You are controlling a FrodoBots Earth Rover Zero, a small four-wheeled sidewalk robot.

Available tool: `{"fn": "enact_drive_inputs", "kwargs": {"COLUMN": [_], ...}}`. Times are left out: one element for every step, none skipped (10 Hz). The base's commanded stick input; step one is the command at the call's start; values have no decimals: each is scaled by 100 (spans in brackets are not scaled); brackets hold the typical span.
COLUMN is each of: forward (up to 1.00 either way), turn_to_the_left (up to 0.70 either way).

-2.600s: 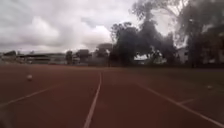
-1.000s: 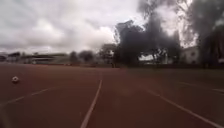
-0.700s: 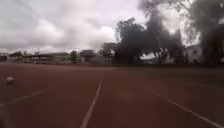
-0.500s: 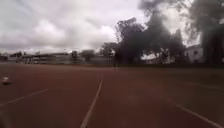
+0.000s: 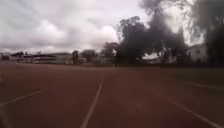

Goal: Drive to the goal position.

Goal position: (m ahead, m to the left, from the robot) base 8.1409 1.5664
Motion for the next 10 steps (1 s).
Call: {"fn": "enact_drive_inputs", "kwargs": {"forward": [85,85,85,85,85,85,85,85,85,85], "turn_to_the_left": [0,0,0,0,0,0,0,0,0,0]}}
